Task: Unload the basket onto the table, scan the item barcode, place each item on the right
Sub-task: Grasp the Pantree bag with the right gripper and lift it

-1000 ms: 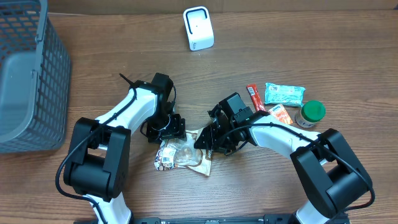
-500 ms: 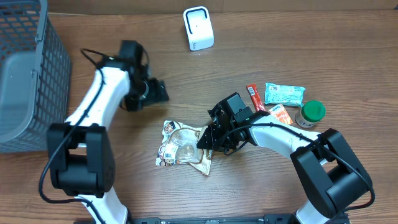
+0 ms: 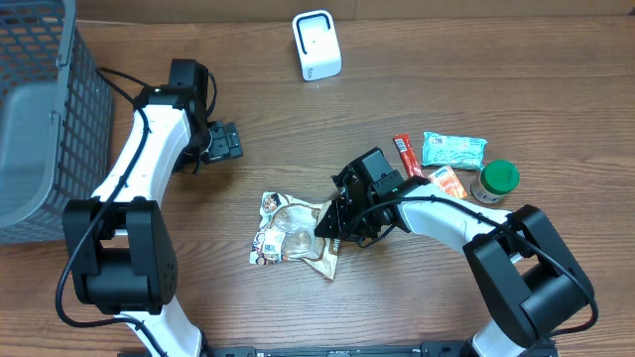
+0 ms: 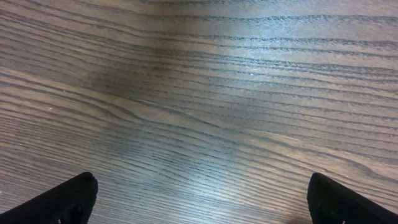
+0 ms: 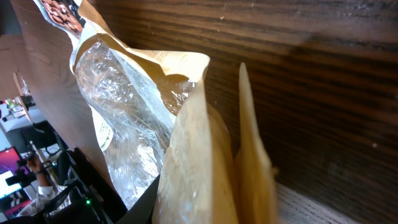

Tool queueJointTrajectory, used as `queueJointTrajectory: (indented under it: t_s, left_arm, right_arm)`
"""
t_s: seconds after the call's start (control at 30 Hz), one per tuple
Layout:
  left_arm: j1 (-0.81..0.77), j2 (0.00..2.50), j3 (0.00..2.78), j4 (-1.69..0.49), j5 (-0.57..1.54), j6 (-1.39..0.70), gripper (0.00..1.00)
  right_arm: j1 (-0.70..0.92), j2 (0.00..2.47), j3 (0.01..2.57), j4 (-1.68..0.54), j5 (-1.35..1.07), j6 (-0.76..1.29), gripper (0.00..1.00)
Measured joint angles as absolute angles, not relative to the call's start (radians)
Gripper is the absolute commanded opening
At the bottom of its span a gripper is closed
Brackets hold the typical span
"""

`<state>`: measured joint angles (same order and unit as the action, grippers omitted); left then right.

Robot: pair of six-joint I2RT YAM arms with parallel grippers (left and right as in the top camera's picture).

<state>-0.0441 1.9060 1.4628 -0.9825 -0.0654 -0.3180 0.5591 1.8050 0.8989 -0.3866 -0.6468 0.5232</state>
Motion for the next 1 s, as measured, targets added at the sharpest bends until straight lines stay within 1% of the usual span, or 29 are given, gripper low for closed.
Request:
queueJointTrajectory:
  t_s: [0.1, 0.17, 0.2, 0.27, 0.33, 0.4, 0.43, 0.5, 0.57, 0.63, 0.73, 0.77, 1.0]
  left_arm:
    - [-0.044, 1.906, 1.463, -0.982, -0.065, -0.318, 1.0]
    - [-0.044, 1.906, 1.463, -0.982, -0.065, -0.318, 1.0]
    - [-0.044, 1.906, 1.463, -0.982, -0.065, -0.318, 1.0]
    - [-0.044, 1.906, 1.463, -0.982, -0.065, -0.318, 1.0]
    - [-0.044, 1.906, 1.463, -0.982, -0.066, -0.318, 1.0]
    - [-0.044, 1.906, 1.463, -0.982, -0.068, -0.318, 1.0]
    - [-0.044, 1.906, 1.463, -0.982, -0.068, -0.318, 1.0]
    - [-0.044, 1.906, 1.463, -0.982, -0.069, -0.318, 1.0]
    - [-0.044, 1.906, 1.463, -0.981, -0.07, -0.318, 1.0]
    - [-0.044, 1.906, 1.462, -0.98, -0.073, -0.318, 1.0]
    - [-0.044, 1.906, 1.462, -0.98, -0.073, -0.318, 1.0]
    - [-0.044, 1.906, 1.463, -0.98, -0.073, -0.318, 1.0]
    - [-0.044, 1.906, 1.463, -0.98, -0.073, -0.318, 1.0]
  right_arm:
    - [0.559, 1.805, 0.899, -0.387, -0.647, 0.523, 0.11]
    - [0.559, 1.805, 0.899, -0.39, -0.647, 0.523, 0.04]
    - [0.559, 1.802, 0.902, -0.406, -0.647, 0.513, 0.04]
    - [0.559, 1.772, 0.917, -0.466, -0.644, 0.483, 0.04]
    - [0.557, 1.732, 0.972, -0.572, -0.614, 0.45, 0.04]
    - [0.553, 1.703, 1.064, -0.694, -0.569, 0.41, 0.04]
    - [0.55, 1.692, 1.151, -0.812, -0.527, 0.377, 0.04]
    - [0.547, 1.684, 1.28, -0.933, -0.455, 0.338, 0.04]
    - [0.544, 1.678, 1.476, -1.084, -0.342, 0.281, 0.04]
    - [0.544, 1.676, 1.607, -1.153, -0.248, 0.245, 0.04]
    - [0.544, 1.67, 1.777, -1.159, -0.102, 0.177, 0.04]
    - [0.544, 1.666, 1.821, -1.119, -0.046, 0.136, 0.04]
    - [0.544, 1.67, 1.853, -0.862, 0.106, -0.149, 0.04]
